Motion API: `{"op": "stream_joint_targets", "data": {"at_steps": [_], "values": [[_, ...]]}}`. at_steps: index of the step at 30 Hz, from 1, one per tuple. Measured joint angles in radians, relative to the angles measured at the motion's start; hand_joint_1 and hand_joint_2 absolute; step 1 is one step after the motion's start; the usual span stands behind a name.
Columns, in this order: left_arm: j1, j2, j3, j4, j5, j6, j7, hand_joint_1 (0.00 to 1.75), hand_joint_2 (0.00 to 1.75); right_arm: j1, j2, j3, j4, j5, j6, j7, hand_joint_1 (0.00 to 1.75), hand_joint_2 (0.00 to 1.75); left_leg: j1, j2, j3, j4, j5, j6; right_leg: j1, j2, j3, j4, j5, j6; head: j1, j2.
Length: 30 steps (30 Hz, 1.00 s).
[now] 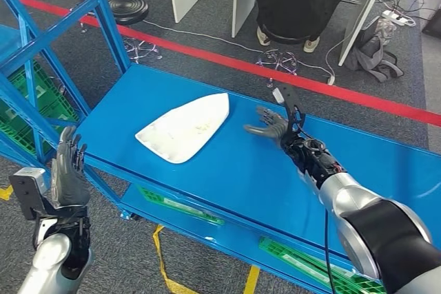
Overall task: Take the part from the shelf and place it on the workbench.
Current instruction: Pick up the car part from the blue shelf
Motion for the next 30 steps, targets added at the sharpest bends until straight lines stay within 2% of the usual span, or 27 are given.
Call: {"op": "stream_joint_targets", "data": {"at_steps": [3,10,18,30], "values": [[0.000,0.000,0.000,0.000,0.003,-0.002,-0.004,0.00,0.00,-0.007,-0.003,0.000,0.010,0.000,0.021,0.011,0.00,1.75,0.000,0.000,0.000,0.000,0.000,0.000,0.000,0.000,0.000,0.000,0.000,0.000,0.000,0.000],[-0.007,0.000,0.000,0.011,0.013,-0.020,-0.021,0.00,0.00,-0.040,-0.012,0.002,0.033,0.013,0.139,0.045,0.00,1.75,0.000,0.001,0.001,0.000,0.000,0.000,0.000,0.001,0.000,0.000,0.001,0.000,-0.001,0.000],[-0.026,-0.002,0.000,0.032,0.012,-0.048,-0.034,0.00,0.00,-0.076,-0.012,0.006,0.048,0.021,0.228,0.047,0.00,1.75,0.000,0.001,0.000,0.000,0.000,0.000,0.000,0.001,0.000,0.000,0.001,0.000,0.000,0.000],[-0.037,-0.001,0.000,0.058,0.012,-0.052,-0.041,0.00,0.00,-0.107,-0.012,0.014,0.060,0.020,0.251,0.048,0.00,1.75,0.000,0.001,0.000,0.000,0.000,0.000,0.000,0.001,0.000,0.000,0.001,0.000,0.000,0.000]]}}
